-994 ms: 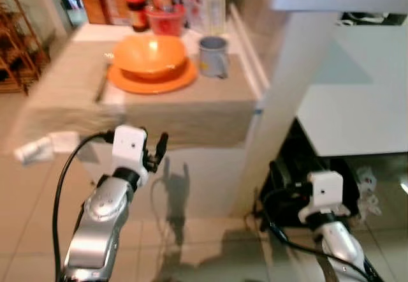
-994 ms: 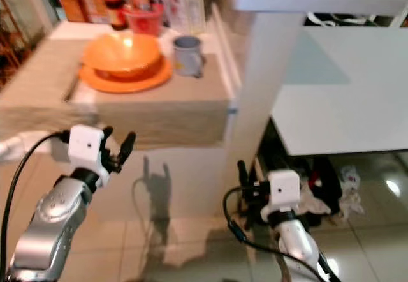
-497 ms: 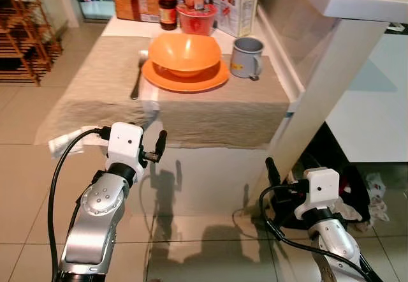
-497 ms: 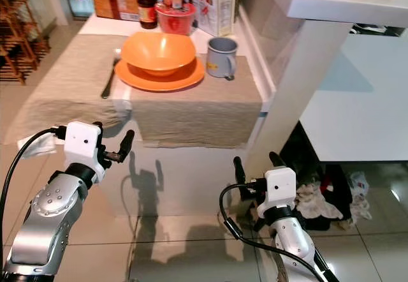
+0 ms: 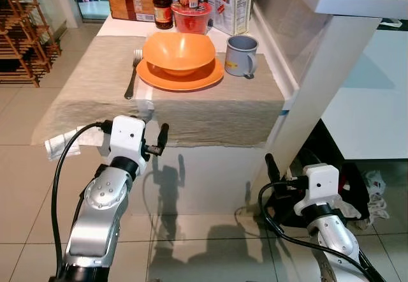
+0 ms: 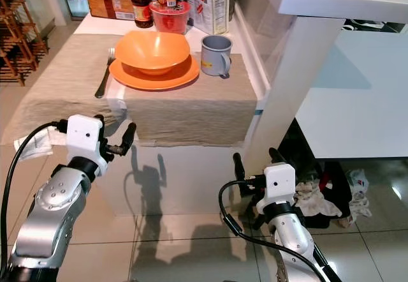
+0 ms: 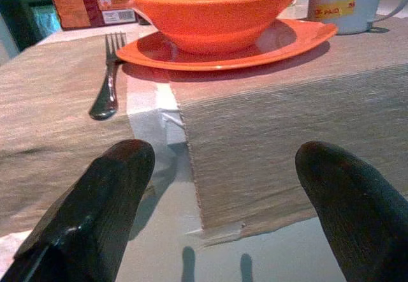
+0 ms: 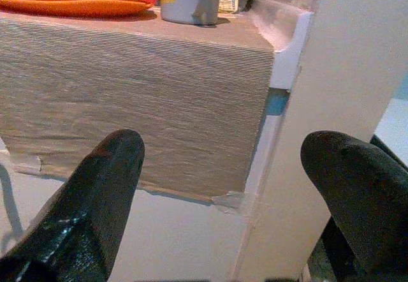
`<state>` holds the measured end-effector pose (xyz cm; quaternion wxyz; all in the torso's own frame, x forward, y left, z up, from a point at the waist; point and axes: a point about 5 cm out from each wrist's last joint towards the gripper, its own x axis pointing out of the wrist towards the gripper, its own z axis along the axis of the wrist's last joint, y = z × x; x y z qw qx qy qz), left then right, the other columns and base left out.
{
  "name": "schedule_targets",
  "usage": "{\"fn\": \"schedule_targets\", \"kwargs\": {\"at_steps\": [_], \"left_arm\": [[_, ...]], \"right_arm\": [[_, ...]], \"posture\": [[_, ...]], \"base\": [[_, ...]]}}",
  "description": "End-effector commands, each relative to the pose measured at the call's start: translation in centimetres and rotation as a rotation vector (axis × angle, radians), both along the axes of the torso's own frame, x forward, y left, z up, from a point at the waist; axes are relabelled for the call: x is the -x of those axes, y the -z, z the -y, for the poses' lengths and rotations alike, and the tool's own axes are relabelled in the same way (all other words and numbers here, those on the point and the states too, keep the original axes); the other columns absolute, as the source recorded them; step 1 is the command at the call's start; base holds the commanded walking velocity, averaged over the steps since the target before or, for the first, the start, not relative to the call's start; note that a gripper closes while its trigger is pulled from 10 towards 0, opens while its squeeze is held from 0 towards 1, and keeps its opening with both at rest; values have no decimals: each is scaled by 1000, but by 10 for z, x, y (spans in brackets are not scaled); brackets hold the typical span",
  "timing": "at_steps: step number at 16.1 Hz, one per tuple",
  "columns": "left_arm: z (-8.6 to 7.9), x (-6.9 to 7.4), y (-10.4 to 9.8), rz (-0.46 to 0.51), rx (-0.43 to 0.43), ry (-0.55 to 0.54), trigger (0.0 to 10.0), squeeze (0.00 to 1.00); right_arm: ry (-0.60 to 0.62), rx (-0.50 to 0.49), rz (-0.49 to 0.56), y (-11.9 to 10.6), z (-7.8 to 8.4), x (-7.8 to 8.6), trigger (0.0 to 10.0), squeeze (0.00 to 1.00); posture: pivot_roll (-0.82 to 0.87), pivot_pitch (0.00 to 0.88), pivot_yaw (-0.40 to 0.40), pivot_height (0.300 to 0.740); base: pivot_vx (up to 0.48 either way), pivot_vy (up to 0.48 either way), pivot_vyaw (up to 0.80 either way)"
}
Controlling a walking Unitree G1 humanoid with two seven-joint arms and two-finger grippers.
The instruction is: Setting the table
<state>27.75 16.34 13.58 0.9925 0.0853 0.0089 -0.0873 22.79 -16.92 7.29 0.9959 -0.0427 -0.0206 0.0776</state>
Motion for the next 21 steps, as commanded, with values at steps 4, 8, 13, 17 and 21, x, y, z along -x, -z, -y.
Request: {"fn": "schedule_targets", "kwargs": {"at_steps": [4, 8, 13, 17, 21], "left_arm": [[-2, -18, -20, 63, -15, -17, 10000, 0], [6, -7, -1, 3, 35, -2, 10000, 0], [10, -9, -3, 9, 41, 1, 10000, 0], [10, -9, -3, 9, 41, 1, 10000, 0], [10, -9, -3, 9, 41, 1, 10000, 0]], "right_arm": [[4, 7, 10, 5, 2, -2, 10000, 0], [28, 6, 6, 10, 7, -1, 10000, 0], [23, 12, 2, 12, 8, 0, 10000, 0], [23, 12, 2, 12, 8, 0, 10000, 0], [23, 12, 2, 12, 8, 0, 10000, 0]], "posture": [[-51, 0, 1, 740], [-74, 0, -1, 740], [-78, 0, -8, 740], [-78, 0, -8, 740], [-78, 0, -8, 740]], "base": [[0, 0, 0], [0, 0, 0], [348, 0, 0], [435, 0, 0], [435, 0, 0]]}}
